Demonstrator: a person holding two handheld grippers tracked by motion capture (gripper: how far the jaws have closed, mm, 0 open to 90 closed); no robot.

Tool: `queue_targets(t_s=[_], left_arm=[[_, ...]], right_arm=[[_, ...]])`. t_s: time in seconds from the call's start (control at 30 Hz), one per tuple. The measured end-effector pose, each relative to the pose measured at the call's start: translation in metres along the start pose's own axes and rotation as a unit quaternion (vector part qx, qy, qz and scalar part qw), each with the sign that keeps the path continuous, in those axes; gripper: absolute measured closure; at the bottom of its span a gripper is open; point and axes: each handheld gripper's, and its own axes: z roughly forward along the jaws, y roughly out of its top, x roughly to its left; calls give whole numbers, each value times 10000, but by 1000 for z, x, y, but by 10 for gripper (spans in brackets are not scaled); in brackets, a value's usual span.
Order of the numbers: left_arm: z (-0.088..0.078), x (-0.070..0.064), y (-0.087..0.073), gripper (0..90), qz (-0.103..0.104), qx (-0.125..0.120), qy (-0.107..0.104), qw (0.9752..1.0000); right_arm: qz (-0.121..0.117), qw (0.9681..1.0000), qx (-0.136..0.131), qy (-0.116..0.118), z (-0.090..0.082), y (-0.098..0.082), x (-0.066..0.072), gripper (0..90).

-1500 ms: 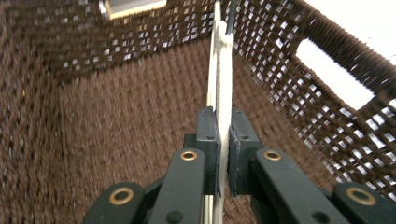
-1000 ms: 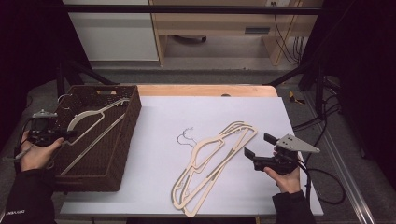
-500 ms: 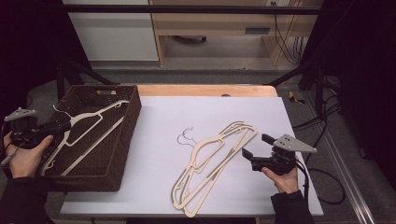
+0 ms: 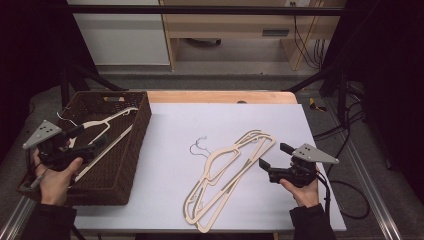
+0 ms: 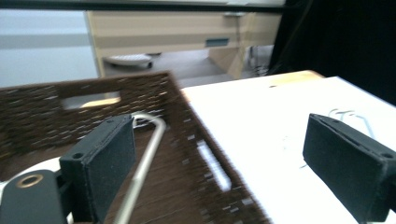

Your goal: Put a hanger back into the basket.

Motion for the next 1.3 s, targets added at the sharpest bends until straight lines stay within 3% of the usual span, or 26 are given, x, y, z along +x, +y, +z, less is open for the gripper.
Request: queue_targets(t_s=[0.07,0.1,0.13,0.17,0.2,0.3,0.37,0.4,0.67,0.9,1.03,1.23,1.3], left_arm=[[8,-19,-5,77,14,-48,-258,9997],[8,-19,-5,74,14,-48,-258,9997],[13,-32,-9,71,60,-32,-407,9991],[13,-32,-9,69,60,-32,-407,9991],[19,-45,-13,70,108,-45,-524,9986],[27,-62,-17,66,246,22,-697,9973],[29,-67,-19,64,291,49,-746,9968],[32,-76,-22,65,312,60,-880,9956],[44,-108,-43,71,466,234,-1404,9887],[58,-123,-64,75,494,501,-1559,9853],[73,-133,-79,70,600,848,-1677,9803],[77,-129,-85,70,520,921,-1709,9796],[78,-127,-88,71,498,970,-1682,9797]], right_arm=[[-8,10000,4,7,1,0,0,84],[-3,10000,4,2,1,0,1,84],[-16,10000,5,6,1,0,1,85],[-16,10000,5,6,1,0,1,85],[-7,10000,9,6,3,1,2,86],[-26,10000,39,24,5,1,4,88],[-19,10000,45,27,8,2,5,90],[-24,10000,49,37,9,2,5,91],[-77,9998,188,88,25,4,13,104],[-89,9992,386,101,48,7,22,116],[-219,9981,545,176,74,12,31,132],[-211,9969,713,240,100,16,39,167],[-274,9950,912,289,118,16,43,199]])
